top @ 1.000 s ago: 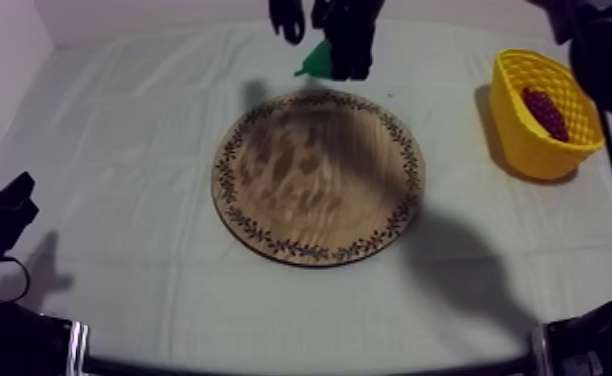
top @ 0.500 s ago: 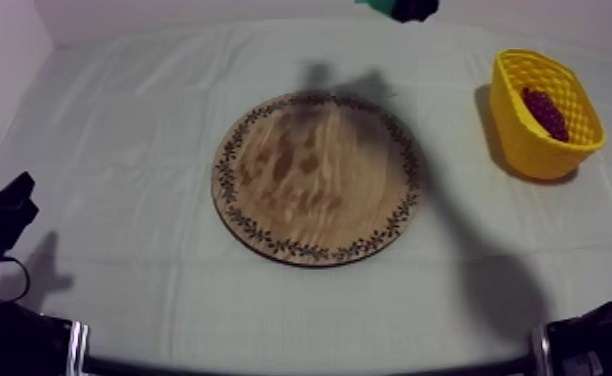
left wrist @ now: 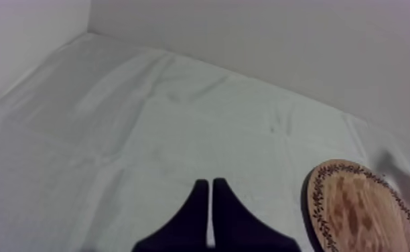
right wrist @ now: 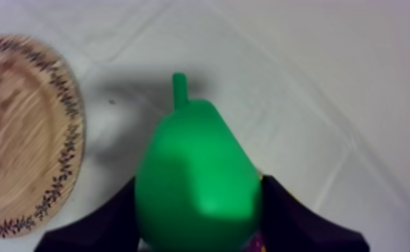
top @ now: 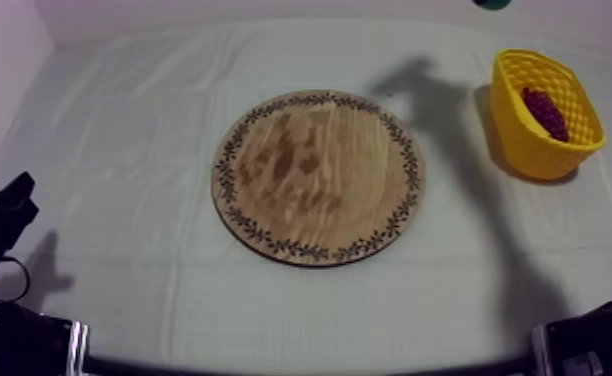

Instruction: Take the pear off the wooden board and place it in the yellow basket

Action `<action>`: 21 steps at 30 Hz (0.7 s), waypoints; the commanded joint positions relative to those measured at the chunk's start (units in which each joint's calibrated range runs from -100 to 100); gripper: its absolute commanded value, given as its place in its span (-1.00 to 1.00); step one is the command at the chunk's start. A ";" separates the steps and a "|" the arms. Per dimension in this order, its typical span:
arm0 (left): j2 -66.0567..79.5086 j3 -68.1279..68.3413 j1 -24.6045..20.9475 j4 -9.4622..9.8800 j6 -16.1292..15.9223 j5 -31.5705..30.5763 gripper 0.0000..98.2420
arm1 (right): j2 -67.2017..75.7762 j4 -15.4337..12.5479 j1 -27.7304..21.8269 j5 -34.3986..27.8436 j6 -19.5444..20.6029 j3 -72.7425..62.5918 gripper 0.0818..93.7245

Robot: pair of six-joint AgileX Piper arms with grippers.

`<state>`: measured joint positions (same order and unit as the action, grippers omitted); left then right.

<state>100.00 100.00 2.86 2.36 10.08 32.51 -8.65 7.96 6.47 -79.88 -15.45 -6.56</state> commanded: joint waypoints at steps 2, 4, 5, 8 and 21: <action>0.00 0.00 0.00 0.01 0.00 -0.01 -1.00 | 0.55 0.84 -2.53 0.56 2.66 0.83 -0.39; 0.00 0.00 0.00 0.01 0.00 -0.01 -1.00 | 1.03 1.62 -3.94 1.71 4.04 2.13 -0.39; 0.00 0.00 0.00 0.01 0.00 -0.01 -1.00 | 1.26 2.01 -4.59 2.39 4.79 3.01 -0.38; 0.00 0.00 0.00 0.01 0.00 -0.01 -1.00 | 1.89 3.20 -6.23 4.45 7.33 6.17 -0.37; 0.00 0.00 0.00 0.01 0.00 -0.01 -1.00 | 2.70 7.10 -10.32 9.27 17.92 20.41 -0.37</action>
<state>100.00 100.00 2.86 2.36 10.08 32.51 -5.95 14.75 -3.63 -70.29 0.92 11.85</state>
